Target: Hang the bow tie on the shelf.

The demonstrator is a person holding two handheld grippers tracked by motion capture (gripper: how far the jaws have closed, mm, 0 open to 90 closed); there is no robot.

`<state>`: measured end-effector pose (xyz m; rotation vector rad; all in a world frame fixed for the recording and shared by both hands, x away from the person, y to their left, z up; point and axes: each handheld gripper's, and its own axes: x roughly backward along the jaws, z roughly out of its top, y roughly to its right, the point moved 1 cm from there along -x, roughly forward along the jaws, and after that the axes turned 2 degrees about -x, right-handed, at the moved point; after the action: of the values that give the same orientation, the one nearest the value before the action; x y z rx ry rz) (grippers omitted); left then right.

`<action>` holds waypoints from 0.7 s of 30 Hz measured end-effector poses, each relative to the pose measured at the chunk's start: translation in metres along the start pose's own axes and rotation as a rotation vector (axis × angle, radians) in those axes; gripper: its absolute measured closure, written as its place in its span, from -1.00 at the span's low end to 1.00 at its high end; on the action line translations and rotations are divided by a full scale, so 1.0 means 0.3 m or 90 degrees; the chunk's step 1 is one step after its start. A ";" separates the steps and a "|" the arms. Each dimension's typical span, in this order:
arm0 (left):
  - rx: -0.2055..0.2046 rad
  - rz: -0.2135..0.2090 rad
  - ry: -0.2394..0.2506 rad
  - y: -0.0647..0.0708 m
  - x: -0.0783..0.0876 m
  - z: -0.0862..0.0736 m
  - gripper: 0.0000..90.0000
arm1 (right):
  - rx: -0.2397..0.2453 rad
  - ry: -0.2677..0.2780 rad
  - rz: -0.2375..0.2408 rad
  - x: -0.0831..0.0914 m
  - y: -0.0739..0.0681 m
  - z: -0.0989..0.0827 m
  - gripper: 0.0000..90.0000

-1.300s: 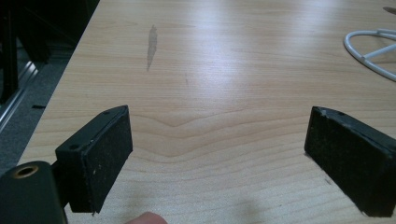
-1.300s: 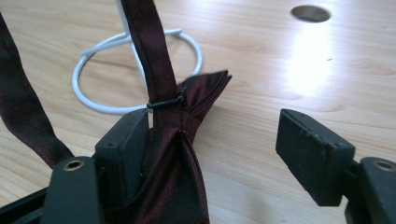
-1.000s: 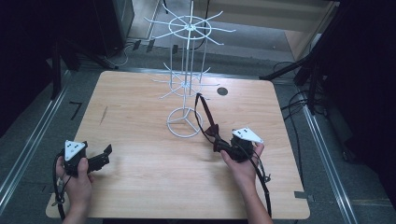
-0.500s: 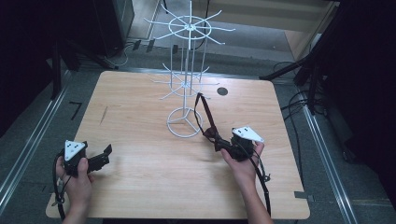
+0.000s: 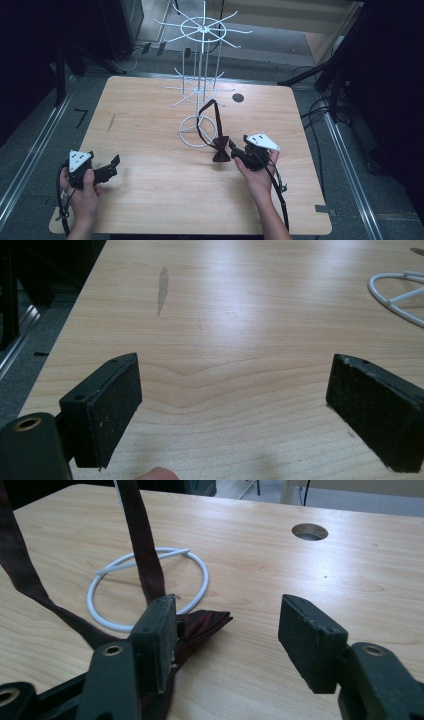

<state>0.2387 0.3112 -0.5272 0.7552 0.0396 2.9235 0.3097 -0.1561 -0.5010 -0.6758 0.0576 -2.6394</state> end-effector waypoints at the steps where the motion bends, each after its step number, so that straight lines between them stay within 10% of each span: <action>1: 0.000 0.000 0.000 0.000 0.000 0.000 -0.82 | 0.000 -0.001 0.002 -0.001 0.000 -0.001 -0.03; 21: -0.001 0.001 0.000 0.001 0.000 0.000 -0.82 | -0.016 -0.009 -0.016 0.064 0.083 -0.046 -0.19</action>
<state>0.2386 0.3111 -0.5272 0.7554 0.0362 2.9244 0.2973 -0.1873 -0.5079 -0.7071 0.0786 -2.6625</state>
